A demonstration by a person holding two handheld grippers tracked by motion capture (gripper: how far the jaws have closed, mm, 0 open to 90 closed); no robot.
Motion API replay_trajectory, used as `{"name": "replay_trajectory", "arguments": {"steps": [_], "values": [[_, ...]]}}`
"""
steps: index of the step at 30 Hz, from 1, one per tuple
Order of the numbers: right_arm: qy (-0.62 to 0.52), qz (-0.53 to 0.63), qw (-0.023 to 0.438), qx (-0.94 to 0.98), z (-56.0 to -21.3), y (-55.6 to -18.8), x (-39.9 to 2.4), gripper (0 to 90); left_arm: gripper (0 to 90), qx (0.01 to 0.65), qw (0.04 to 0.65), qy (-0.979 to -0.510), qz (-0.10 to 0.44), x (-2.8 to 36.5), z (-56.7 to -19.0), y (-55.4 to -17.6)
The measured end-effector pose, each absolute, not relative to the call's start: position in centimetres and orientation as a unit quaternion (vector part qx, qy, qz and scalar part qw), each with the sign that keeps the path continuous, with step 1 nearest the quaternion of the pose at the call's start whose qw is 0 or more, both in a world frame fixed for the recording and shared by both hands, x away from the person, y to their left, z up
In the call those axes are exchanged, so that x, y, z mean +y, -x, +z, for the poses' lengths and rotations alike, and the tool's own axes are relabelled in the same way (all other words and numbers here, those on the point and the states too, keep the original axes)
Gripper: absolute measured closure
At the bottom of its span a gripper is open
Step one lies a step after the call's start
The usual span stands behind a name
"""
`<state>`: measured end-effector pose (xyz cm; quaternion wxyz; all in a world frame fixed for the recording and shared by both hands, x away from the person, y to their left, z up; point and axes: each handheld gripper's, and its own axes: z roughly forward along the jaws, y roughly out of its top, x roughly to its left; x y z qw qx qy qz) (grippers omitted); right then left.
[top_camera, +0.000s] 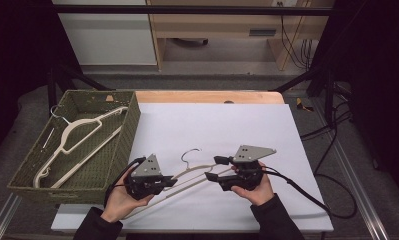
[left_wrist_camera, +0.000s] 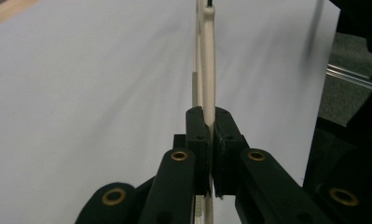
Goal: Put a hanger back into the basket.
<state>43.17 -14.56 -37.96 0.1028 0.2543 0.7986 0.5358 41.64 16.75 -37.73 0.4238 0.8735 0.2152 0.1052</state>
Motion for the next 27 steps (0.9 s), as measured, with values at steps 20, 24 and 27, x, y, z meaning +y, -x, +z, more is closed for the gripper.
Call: {"name": "replay_trajectory", "arguments": {"steps": [20, 24, 27], "values": [[-0.37, 0.537, 0.187, 0.735, -38.1, -43.7, -21.0, 7.2, 87.0, 0.26, 0.499, -0.805, 0.186, 22.1, -30.1, -40.7], [-0.374, 0.539, 0.188, 0.731, -38.1, -43.7, -21.2, 6.3, 87.0, 0.27, 0.497, -0.8, 0.198, 23.9, -28.3, -41.6], [-0.378, 0.541, 0.19, 0.727, -38.1, -43.6, -21.5, 6.3, 87.0, 0.279, 0.501, -0.794, 0.201, 25.5, -27.1, -42.4]]}}
